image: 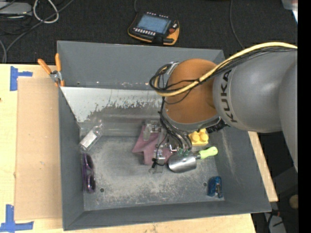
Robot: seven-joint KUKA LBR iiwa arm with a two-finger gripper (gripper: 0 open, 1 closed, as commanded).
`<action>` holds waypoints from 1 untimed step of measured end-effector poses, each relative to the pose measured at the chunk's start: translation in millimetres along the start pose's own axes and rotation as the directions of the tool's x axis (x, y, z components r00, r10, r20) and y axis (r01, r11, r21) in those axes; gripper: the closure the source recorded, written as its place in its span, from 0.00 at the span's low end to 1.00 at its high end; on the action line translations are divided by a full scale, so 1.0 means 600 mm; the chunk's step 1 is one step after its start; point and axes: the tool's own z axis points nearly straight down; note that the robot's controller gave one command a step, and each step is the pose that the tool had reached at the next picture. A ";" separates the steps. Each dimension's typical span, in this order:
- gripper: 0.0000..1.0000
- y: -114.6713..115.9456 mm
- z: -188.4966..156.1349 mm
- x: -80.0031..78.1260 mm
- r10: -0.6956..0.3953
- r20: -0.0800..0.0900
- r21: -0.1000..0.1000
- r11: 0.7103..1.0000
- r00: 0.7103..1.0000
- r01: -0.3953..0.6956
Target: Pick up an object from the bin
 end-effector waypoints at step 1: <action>0.00 -0.002 -0.007 -0.003 0.004 0.008 -0.001 1.000 1.000 -0.004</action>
Offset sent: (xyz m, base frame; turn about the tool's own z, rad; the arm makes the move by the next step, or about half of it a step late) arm 0.0528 -0.0534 -0.0937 -0.1033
